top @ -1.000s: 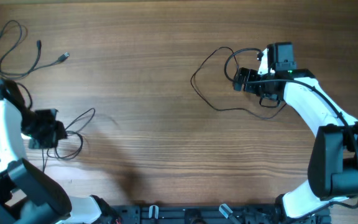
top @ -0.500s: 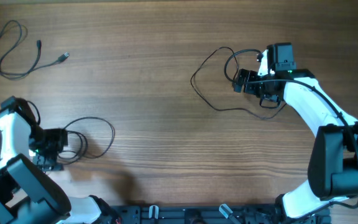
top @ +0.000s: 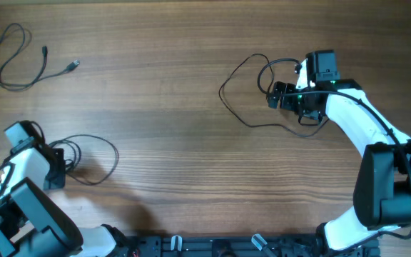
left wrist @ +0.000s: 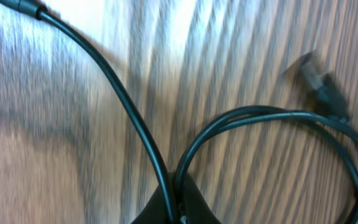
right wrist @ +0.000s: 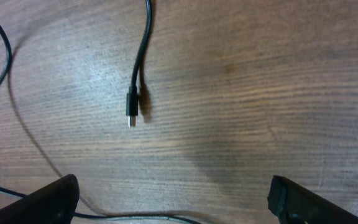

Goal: Untangle cables

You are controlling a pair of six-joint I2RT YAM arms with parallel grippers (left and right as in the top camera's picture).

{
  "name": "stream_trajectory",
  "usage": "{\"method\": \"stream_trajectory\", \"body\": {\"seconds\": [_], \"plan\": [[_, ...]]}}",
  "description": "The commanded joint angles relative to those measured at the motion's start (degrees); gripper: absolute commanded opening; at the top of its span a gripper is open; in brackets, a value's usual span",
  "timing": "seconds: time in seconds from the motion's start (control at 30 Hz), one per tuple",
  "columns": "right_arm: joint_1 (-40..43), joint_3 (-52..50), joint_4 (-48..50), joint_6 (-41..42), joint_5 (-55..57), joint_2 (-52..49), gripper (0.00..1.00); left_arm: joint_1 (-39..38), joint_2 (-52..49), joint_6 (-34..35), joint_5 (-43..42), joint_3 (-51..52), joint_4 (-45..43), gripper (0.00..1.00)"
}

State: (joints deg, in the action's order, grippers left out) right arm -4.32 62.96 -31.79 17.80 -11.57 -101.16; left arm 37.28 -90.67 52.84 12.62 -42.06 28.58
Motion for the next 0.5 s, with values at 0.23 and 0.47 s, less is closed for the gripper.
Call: {"method": "stream_trajectory", "body": {"seconds": [0.23,0.47], "plan": [[-0.02,-0.46,-0.63,2.36,-1.01,-0.87,1.0,13.14,-1.16,-5.53,1.42,-17.64,-12.72,0.04],[-0.02,-0.46,-1.7,3.37,-1.03,-0.87,1.0,13.16,-13.14,-5.57,-0.2,-17.64,-26.88,0.26]]}}
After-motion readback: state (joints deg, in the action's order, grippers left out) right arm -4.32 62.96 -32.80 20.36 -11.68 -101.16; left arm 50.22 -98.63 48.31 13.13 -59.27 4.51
